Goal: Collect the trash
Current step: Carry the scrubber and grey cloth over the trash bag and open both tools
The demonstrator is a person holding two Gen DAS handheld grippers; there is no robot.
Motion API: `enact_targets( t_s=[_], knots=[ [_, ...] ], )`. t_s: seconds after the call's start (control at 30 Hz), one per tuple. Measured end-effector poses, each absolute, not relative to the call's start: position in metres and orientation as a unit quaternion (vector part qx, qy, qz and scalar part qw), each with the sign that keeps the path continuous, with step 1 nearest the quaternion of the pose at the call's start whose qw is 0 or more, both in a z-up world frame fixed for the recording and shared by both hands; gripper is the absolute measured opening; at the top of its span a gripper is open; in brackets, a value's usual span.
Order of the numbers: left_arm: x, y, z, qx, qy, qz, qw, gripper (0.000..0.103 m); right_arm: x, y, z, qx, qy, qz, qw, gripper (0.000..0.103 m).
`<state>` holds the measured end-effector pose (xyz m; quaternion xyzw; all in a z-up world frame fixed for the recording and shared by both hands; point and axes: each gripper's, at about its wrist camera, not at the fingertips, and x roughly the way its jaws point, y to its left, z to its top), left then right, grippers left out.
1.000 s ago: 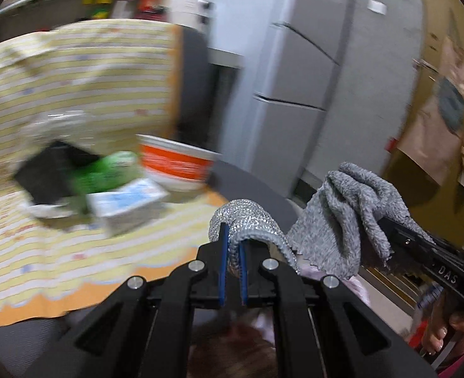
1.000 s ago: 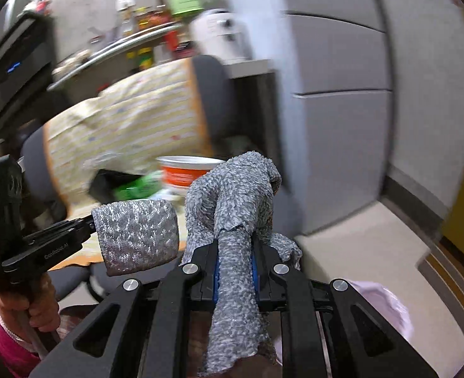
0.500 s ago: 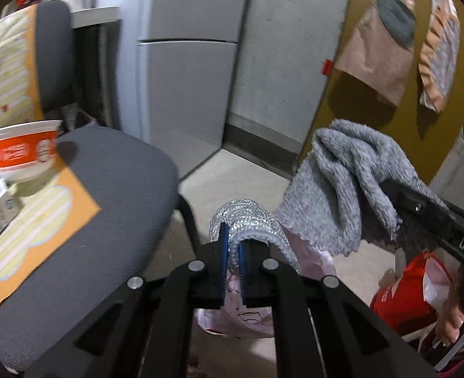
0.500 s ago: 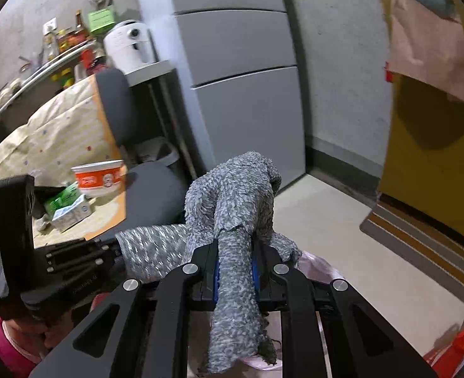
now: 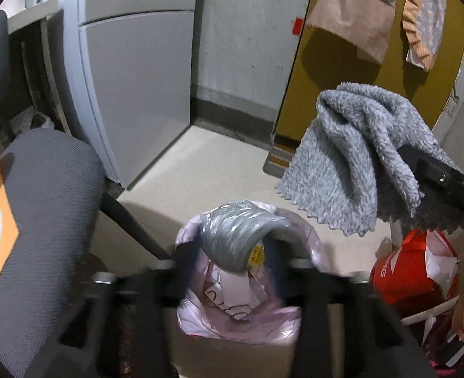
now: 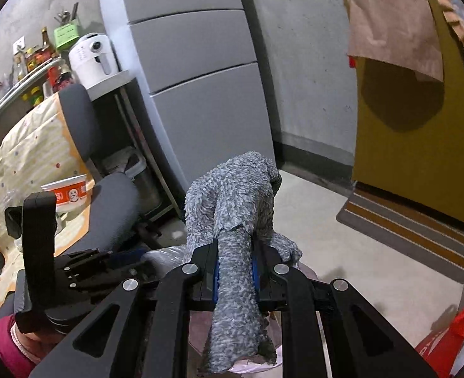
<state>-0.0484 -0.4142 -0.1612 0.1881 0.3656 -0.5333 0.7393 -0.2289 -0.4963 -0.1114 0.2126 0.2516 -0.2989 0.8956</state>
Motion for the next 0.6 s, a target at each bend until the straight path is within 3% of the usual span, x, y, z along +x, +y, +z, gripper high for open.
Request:
enact_targets(
  t_s=[0.33,0.5,0.6],
  knots=[
    [-0.036,-0.382,-0.142,0.165,0.339,-0.506,0.776,0.05,-0.216,-0.496,-0.133,0.229,0.278,-0.291,0.886,0.016],
    [-0.025,-0.345,-0.125,0.137,0.317,-0.476,0.809,0.051,-0.203,-0.49,-0.149,0.234,0.298,-0.28,0.882,0.021],
    [-0.02,-0.329,-0.118,0.124,0.312,-0.464,0.82,0.051,-0.194,-0.488,-0.157,0.236,0.311,-0.279,0.877,0.038]
  ],
)
